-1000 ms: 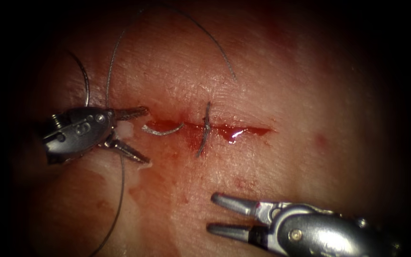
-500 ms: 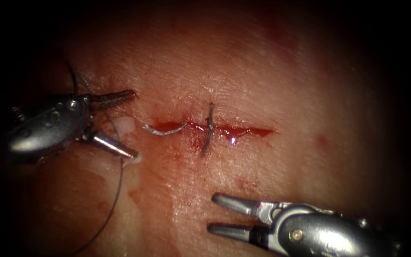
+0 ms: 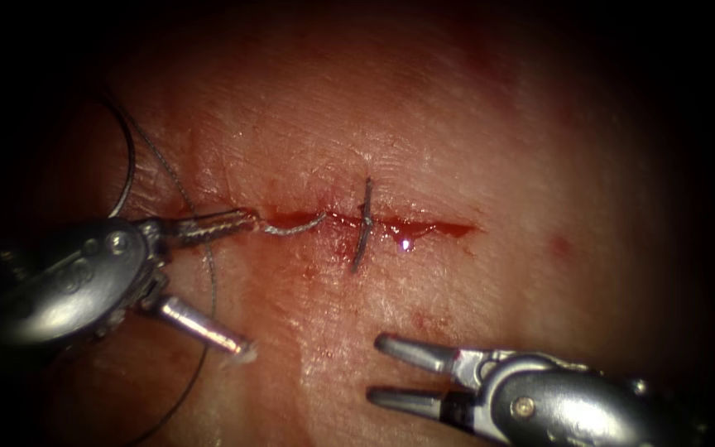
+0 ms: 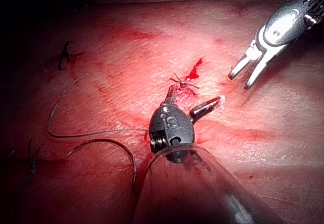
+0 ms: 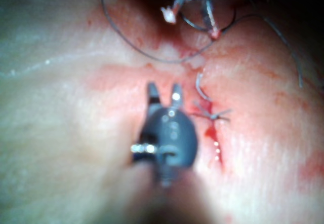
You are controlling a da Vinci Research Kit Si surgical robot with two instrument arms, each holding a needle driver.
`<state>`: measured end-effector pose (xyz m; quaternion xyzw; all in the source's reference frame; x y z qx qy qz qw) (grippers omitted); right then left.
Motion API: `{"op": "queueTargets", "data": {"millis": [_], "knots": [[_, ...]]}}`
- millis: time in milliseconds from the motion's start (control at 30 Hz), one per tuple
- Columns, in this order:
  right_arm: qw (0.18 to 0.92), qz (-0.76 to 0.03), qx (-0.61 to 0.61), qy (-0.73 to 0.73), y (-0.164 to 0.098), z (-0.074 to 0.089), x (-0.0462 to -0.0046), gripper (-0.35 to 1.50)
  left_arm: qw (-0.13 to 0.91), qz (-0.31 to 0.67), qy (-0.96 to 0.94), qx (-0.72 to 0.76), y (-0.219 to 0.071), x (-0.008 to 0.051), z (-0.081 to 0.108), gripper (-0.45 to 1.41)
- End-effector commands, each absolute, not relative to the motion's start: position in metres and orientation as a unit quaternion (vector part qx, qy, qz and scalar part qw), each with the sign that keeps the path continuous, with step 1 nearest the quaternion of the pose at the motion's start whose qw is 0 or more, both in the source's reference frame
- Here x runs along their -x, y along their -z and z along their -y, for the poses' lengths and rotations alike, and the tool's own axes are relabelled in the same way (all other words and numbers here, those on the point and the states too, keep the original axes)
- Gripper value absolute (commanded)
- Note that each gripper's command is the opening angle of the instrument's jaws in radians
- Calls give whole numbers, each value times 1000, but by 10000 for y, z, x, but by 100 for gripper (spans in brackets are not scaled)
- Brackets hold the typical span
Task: Wound Closure
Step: Use the right gripper to cut the short suture tail.
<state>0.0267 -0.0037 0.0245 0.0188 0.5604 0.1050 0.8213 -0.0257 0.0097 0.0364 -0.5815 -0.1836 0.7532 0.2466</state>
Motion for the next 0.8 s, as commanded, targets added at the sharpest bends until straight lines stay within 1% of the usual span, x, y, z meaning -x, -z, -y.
{"op": "queueTargets", "data": {"millis": [33, 133, 167, 300, 367, 400, 467, 567, 633, 667, 800], "knots": [[819, -563, -16, -106, -244, 23, -268, 27, 246, 180, -753, 584, -371, 266, -99, 64], [818, -564, -19, -112, -237, 7, -258, 27, 247, 177, -751, 586, -373, 279, -96, 64], [818, -563, -23, -115, -233, -5, -251, 29, 248, 177, -749, 588, -373, 287, -98, 61], [818, -562, -30, -117, -225, -25, -242, 29, 242, 154, -759, 585, -374, 292, -113, 59], [825, -552, -43, -112, -224, -42, -239, 42, 236, 131, -768, 581, -378, 291, -127, 59], [830, -544, -55, -108, -225, -55, -238, 52, 229, 124, -771, 581, -382, 287, -137, 59], [832, -542, -58, -106, -227, -65, -237, 59, 224, 113, -777, 577, -387, 282, -143, 59], [832, -542, -56, -103, -230, -76, -235, 64, 222, 107, -780, 575, -395, 272, -145, 59], [829, -547, -51, -102, -232, -77, -234, 64, 217, 106, -781, 576, -399, 265, -143, 56], [828, -549, -47, -100, -233, -77, -234, 68, 216, 106, -781, 577, -400, 261, -142, 54], [817, -568, -22, -95, -233, -75, -230, 66, 212, 104, -782, 577, -402, 252, -138, 52]]}}
